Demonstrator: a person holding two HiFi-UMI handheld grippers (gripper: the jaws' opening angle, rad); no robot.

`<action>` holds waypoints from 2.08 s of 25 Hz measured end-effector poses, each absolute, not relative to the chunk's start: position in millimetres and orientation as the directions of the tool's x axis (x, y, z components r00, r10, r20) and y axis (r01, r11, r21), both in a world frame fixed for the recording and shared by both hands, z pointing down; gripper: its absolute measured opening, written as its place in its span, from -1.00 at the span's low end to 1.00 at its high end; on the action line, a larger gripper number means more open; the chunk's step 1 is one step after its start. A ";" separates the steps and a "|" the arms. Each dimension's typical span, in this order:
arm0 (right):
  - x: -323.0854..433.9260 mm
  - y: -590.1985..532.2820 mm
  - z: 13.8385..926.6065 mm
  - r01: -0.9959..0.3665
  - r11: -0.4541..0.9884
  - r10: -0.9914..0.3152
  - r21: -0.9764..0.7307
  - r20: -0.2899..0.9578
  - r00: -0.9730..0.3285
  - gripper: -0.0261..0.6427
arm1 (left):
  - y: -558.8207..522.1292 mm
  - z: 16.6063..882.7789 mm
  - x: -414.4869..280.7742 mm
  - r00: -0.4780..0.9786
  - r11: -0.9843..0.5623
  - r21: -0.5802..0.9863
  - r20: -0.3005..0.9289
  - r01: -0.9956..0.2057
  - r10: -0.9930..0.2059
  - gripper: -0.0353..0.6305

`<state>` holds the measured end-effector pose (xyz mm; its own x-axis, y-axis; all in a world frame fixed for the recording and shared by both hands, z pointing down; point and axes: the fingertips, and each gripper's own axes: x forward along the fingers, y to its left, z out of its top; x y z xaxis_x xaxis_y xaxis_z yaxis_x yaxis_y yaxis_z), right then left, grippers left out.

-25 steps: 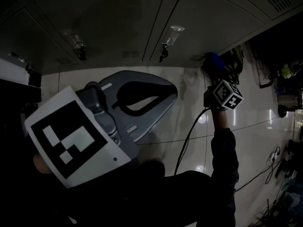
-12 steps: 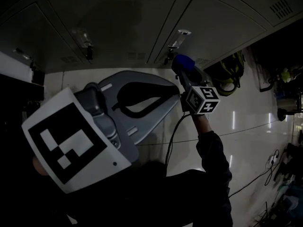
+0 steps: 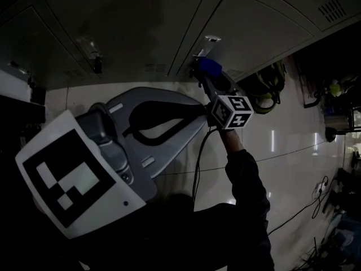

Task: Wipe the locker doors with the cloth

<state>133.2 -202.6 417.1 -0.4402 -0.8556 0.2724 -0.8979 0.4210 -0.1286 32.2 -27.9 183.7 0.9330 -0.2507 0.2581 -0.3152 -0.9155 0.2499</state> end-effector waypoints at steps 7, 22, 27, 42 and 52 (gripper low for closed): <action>165.8 -201.8 418.6 -0.921 0.372 -0.877 -0.115 0.282 -0.389 -0.48 | -27.9 188.7 36.9 0.933 -0.917 0.253 0.267 -0.309 -0.241 -0.96; 308.9 -204.8 435.2 -0.992 0.090 -0.940 -0.084 0.322 -0.112 -0.48 | -33.6 208.1 51.6 0.927 -0.913 0.268 0.304 -0.306 -0.221 -0.96; 330.9 -202.3 437.4 -0.996 0.038 -0.943 -0.077 0.328 -0.061 -0.48 | -32.5 210.6 53.9 0.928 -0.913 0.277 0.307 -0.301 -0.213 -0.96; 153.7 -177.4 455.4 -0.930 0.351 -0.874 -0.105 0.320 -0.366 -0.48 | -17.3 197.4 42.9 0.937 -0.913 0.293 0.287 -0.284 -0.200 -0.96; 88.5 -195.7 455.3 -0.889 0.442 -0.833 -0.117 0.314 -0.455 -0.48 | -2.8 199.2 32.8 0.942 -0.904 0.341 0.298 -0.259 -0.157 -0.96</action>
